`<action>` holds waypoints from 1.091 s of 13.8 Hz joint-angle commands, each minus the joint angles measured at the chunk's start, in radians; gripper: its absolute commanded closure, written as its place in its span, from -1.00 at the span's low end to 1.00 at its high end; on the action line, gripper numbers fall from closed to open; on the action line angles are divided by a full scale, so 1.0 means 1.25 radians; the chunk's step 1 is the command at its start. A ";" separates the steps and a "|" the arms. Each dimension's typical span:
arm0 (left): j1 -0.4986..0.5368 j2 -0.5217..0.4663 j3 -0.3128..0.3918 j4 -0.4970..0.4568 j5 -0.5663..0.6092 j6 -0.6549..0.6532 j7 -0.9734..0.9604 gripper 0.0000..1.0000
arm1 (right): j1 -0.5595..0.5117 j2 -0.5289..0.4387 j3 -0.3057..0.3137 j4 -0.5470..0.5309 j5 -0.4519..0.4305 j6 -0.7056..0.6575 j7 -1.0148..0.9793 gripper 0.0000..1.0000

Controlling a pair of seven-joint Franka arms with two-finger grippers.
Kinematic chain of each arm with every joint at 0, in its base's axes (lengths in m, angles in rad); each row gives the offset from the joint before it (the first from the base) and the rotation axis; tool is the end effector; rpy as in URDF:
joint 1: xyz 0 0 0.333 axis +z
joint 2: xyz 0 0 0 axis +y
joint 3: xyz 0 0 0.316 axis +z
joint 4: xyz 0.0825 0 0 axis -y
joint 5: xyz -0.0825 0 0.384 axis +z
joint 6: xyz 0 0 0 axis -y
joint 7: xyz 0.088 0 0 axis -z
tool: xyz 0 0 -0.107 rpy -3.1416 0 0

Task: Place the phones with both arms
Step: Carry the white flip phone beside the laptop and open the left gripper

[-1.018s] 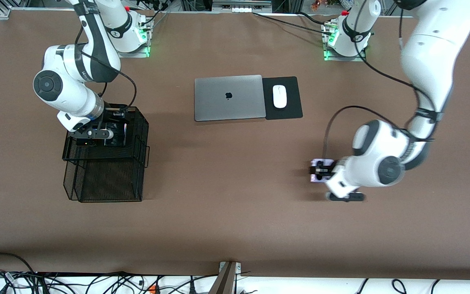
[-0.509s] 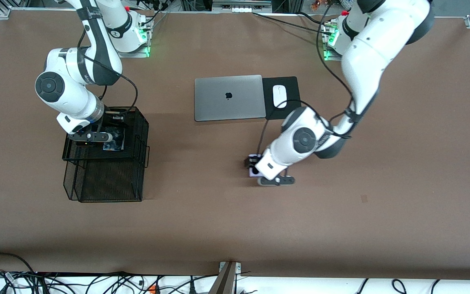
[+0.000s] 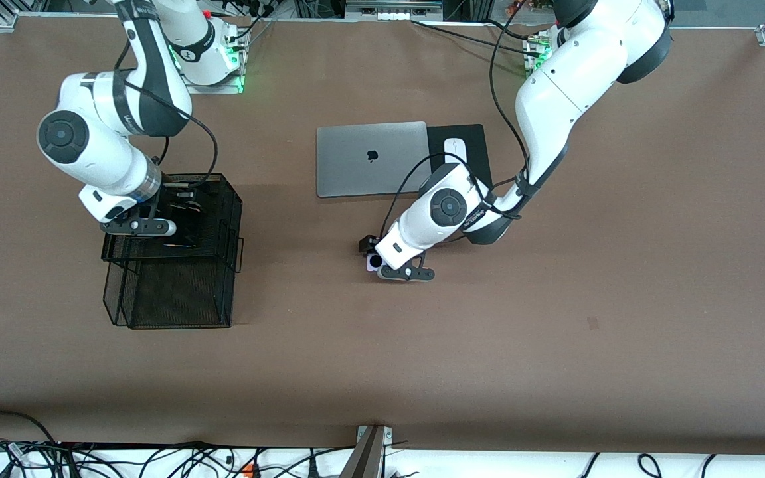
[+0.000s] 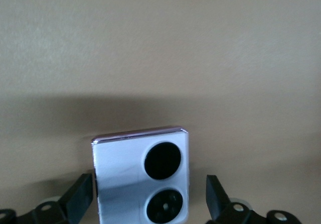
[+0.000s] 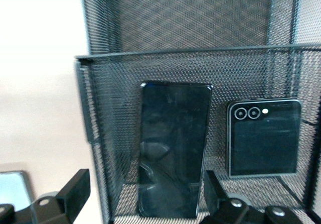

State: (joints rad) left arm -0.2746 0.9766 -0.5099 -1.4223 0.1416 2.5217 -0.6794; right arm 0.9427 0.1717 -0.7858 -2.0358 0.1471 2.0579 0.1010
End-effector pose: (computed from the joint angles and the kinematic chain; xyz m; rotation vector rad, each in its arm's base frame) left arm 0.5833 -0.4624 0.1812 2.7596 0.0470 -0.0317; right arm 0.5532 0.1051 0.3766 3.1308 -0.0280 -0.1484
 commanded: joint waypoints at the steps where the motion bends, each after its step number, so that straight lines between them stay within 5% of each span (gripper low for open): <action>1: 0.006 -0.046 0.008 -0.006 -0.005 -0.019 -0.003 -1.00 | -0.002 -0.001 -0.002 0.104 -0.001 -0.111 0.005 -1.00; 6: 0.099 -0.249 0.014 0.003 0.000 -0.372 0.005 -1.00 | 0.004 0.015 0.009 0.177 -0.001 -0.127 0.045 -1.00; 9: 0.185 -0.322 0.020 0.004 0.036 -0.570 0.007 -1.00 | 0.010 0.094 0.075 0.271 0.001 -0.128 0.136 -1.00; 12: 0.250 -0.399 0.019 0.008 0.132 -0.692 0.106 -1.00 | 0.009 0.213 0.166 0.403 0.005 -0.127 0.256 -1.00; 15: 0.347 -0.473 0.018 0.010 0.132 -0.696 0.321 -1.00 | 0.009 0.344 0.230 0.552 0.075 -0.120 0.356 -1.00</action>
State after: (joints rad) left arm 0.0921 0.4688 -0.4823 -1.3796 0.2951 1.6695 -0.4350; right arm 0.9676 0.4682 -0.5201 -1.5145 0.1897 1.9306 0.4895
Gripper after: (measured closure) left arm 0.000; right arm 0.000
